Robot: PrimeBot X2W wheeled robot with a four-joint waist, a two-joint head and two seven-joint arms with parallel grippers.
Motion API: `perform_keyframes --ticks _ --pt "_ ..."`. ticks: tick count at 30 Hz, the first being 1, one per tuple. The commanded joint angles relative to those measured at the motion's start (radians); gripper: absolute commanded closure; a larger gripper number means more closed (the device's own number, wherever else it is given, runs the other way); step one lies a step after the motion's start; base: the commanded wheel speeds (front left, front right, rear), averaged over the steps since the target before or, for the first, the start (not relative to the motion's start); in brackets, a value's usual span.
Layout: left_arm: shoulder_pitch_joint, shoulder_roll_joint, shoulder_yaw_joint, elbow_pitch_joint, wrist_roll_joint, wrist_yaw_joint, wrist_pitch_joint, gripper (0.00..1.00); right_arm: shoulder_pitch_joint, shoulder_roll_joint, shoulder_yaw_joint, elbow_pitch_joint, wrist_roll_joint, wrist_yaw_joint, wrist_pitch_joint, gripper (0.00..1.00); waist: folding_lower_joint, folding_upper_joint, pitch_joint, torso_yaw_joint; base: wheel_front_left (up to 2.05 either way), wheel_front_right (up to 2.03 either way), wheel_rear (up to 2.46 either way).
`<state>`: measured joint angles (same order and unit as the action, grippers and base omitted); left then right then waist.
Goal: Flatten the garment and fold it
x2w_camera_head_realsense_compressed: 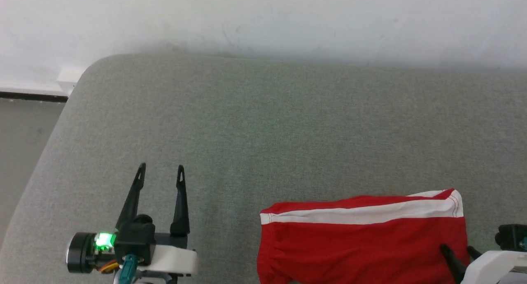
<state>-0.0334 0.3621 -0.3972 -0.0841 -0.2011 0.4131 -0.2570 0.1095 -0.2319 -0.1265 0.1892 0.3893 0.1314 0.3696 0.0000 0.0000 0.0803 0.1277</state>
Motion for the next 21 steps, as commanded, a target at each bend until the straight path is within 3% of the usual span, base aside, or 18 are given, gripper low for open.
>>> perform_keyframes --ticks 1,11,13,21 --pt "0.02 -0.017 0.013 0.002 0.007 -0.018 -0.005 0.0 -0.023 0.001 0.007 0.021 0.016 -0.001 0.003 0.0 0.0 0.0 0.014 0.009 0.0 0.0 0.0" --pt "0.023 -0.08 0.045 0.036 0.042 -0.167 -0.005 0.0 -0.077 0.004 0.087 0.142 0.114 -0.001 0.038 0.0 0.0 0.0 0.062 0.044 0.0 0.0 0.0" --pt "0.019 -0.092 0.054 0.045 0.052 -0.184 -0.005 0.0 -0.081 0.006 0.118 0.154 0.136 -0.001 0.052 1.0 0.0 0.0 0.067 0.047 0.0 0.0 0.0" --pt "0.02 -0.126 0.094 0.063 0.072 -0.227 -0.005 0.0 -0.1 -0.01 0.146 0.164 0.173 -0.001 0.023 1.0 0.0 0.0 0.058 0.043 0.0 0.0 0.0"
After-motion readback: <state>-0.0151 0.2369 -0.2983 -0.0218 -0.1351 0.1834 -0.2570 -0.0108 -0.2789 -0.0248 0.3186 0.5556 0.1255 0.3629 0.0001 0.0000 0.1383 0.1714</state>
